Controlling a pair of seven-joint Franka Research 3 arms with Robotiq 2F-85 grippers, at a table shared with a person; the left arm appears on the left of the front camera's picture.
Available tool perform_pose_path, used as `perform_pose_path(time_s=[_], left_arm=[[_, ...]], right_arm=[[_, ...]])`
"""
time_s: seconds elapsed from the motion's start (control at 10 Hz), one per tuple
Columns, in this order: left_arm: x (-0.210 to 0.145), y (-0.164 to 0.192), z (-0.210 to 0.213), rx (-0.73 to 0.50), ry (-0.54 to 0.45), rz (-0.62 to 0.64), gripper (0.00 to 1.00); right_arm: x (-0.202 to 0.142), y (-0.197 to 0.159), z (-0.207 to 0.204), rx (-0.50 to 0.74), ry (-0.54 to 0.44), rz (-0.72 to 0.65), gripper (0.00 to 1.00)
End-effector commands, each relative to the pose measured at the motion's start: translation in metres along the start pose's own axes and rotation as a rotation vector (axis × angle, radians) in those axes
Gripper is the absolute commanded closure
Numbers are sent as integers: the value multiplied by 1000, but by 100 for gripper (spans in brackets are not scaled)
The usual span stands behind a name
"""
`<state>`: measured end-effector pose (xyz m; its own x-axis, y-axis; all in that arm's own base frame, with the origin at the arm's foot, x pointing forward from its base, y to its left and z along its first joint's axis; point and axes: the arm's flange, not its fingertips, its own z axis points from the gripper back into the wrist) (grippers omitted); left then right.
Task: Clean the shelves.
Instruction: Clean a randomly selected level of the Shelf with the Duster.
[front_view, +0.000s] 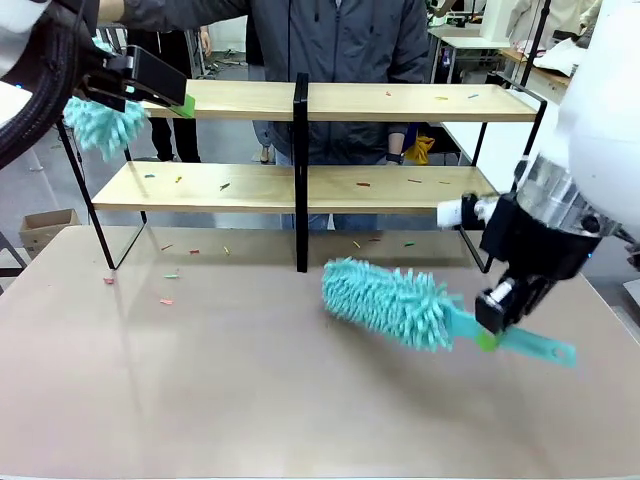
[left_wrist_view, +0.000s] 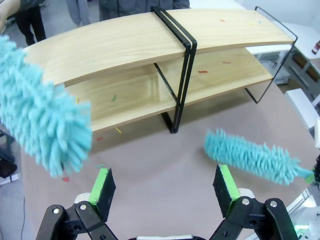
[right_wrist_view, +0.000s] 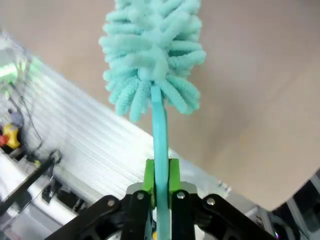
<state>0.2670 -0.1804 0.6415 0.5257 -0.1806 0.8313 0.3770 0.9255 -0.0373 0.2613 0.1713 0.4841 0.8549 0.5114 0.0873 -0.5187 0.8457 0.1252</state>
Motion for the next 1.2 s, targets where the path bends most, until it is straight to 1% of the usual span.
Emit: perform_pose_path(time_s=[0.0, 0.2, 0.4, 0.5, 0.9, 1.0, 1.1], left_arm=[[1, 1, 2, 6, -2, -9, 0], [1, 1, 2, 6, -2, -9, 0], [1, 1, 2, 6, -2, -9, 0], [1, 1, 2, 6, -2, -9, 0], [1, 1, 2, 6, -2, -9, 0], [1, 1, 2, 6, -2, -9, 0], [1, 1, 2, 6, -2, -9, 0]], right_arm=[[9, -10, -35, -37, -168, -108, 88], [25, -23, -61, -22, -231, -183, 88], [34, -32, -85, 29, -144, -154, 88], [37, -35, -91, 35, -131, -159, 88], [47, -46, -117, 46, -191, -224, 88], [52, -47, -121, 64, -234, -201, 88], [57, -46, -124, 77, -246, -181, 88]])
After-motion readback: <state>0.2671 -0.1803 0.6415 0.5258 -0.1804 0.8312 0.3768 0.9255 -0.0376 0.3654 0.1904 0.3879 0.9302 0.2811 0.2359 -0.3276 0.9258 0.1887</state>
